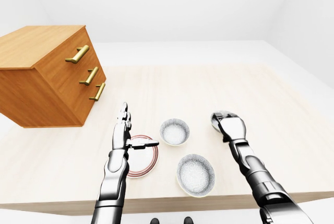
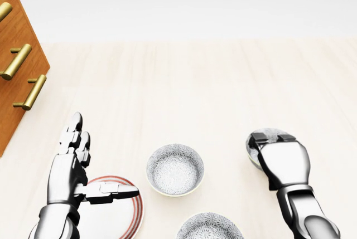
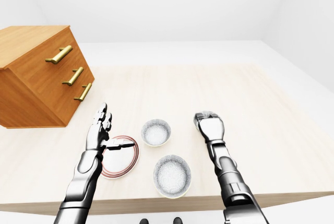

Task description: Stack the bowl at the front on the bowl in the middle.

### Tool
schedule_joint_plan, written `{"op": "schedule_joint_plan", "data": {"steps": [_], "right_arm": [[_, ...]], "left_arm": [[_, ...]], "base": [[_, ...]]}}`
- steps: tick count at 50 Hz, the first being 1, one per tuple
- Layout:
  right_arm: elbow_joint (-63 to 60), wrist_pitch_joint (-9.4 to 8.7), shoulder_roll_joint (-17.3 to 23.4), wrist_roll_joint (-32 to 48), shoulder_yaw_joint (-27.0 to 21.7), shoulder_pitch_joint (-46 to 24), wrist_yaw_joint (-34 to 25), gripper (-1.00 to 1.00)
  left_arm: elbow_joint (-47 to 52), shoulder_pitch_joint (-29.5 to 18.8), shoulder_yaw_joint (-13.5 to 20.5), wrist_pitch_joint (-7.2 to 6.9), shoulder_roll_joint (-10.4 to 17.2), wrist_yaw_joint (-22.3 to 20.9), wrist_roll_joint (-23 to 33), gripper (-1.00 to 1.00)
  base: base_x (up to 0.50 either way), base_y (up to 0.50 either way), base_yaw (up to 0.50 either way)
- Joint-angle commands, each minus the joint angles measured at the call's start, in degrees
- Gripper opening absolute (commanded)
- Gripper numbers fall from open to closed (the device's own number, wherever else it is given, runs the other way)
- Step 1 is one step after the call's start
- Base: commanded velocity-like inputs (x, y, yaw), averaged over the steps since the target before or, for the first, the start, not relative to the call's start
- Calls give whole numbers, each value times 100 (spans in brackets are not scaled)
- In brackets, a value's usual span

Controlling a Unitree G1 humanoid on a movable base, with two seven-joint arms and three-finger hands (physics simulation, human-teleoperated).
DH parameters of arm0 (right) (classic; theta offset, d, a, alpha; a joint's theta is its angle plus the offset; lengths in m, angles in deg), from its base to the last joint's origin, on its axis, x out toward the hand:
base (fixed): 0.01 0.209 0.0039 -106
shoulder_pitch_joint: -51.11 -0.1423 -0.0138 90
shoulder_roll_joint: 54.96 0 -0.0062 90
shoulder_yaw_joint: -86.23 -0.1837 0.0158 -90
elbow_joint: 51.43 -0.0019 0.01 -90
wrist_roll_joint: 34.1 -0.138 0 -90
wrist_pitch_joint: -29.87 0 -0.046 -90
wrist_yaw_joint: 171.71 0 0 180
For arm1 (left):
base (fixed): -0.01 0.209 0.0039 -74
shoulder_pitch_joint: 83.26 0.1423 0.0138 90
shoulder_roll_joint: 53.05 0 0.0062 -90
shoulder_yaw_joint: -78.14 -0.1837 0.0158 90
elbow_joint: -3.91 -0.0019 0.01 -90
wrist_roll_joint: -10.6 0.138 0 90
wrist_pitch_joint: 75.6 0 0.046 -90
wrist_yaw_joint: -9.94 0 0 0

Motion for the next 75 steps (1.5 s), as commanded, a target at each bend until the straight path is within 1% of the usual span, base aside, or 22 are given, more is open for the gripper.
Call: {"op": "schedule_joint_plan", "data": {"steps": [1, 3, 5, 7, 9, 13, 22, 26, 27, 31, 41, 43, 45, 49, 51, 52, 60, 62, 65, 67, 70, 75], "right_arm": [[-76, 0, 20, 25, 32, 178, 0, -100], [-84, 0, 48, 16, -14, 165, 0, -100], [-314, 0, 46, 7, -40, 252, 0, -100], [-243, 0, 31, 52, -25, 235, 0, -100], [-243, 0, 29, 66, -25, 233, 0, -100], [-323, 0, 38, 81, -49, 251, 0, -100], [-713, 0, 54, 79, -147, 298, 0, -100], [-1071, 0, 47, 93, -199, 395, 0, -100], [-1165, 0, 46, 90, -215, 426, 0, -100], [-1497, 0, 32, 120, -266, 526, 0, -100], [-2770, 0, 9, 215, -505, 847, -13, -100], [-3037, 0, -14, 244, -553, 910, -133, -100], [-3217, 0, -39, 266, -579, 962, -227, -100], [-3522, 0, -66, 292, -634, 1045, -406, -100], [-3795, 0, -89, 306, -659, 1133, -561, -100], [-4044, 0, -122, 249, -691, 1197, -738, -100], [-5056, 0, -284, 114, -812, 1439, -1532, -100], [-5277, 0, -320, 115, -821, 1447, -1732, -100], [-5460, 0, -378, 117, -815, 1430, -1910, -100], [-5616, 0, -431, 81, -785, 1391, -2111, -100], [-5742, 0, -481, 37, -757, 1303, -2321, -100], [-5949, 0, -549, 39, -669, 1180, -2611, -100]], "left_arm": [[52, 21, -10, -44, 0, 1, 4, 100], [42, 14, -5, -45, 2, 16, 20, 100], [-35, -14, 6, -7, 1, 19, 13, 100], [-2, -3, 7, -30, 1, 20, 5, 100], [-39, -15, 12, -4, 5, 18, 2, 100], [-40, -19, 6, -8, 5, 16, 1, 100], [-16, -15, 19, -64, 4, 15, -52, 100], [-7, -19, 19, -83, 4, 20, -59, 100], [-43, -26, 23, -55, 5, 16, -64, 100], [-56, -24, 24, -42, 7, 18, -66, 100], [-31, -22, 25, -71, 8, 28, -69, 100], [12, -13, 23, -105, 7, 33, -69, 100], [-16, -23, 26, -86, 8, 32, -68, 100], [11, -12, 25, -104, 7, 37, -68, 100], [-40, -26, 29, -61, 10, 38, -61, 100], [-98, -53, 35, -27, 12, 44, -59, 100], [-69, -43, 35, -48, 12, 59, -64, 100], [-20, -30, 30, -86, 10, 64, -64, 100], [-48, -36, 36, -69, 10, 62, -72, 100], [-11, -27, 35, -99, 10, 62, -78, 100], [-86, -58, 42, -49, 18, 55, -77, 100], [-54, -40, 36, -65, 16, 53, -75, 100]], "base": [[0, 0, 0], [0, 0, 0], [0, 0, 0], [0, 0, 0], [0, 0, 0], [0, 0, 0], [0, 0, 0], [0, 0, 0], [0, 0, 0], [0, 0, 0], [0, 0, 0], [0, 0, 0], [0, 0, 0], [0, 0, 0], [0, 0, 0], [0, 0, 0], [0, 0, 0], [0, 0, 0], [0, 0, 0], [0, 0, 0], [0, 0, 0], [0, 0, 0]]}}
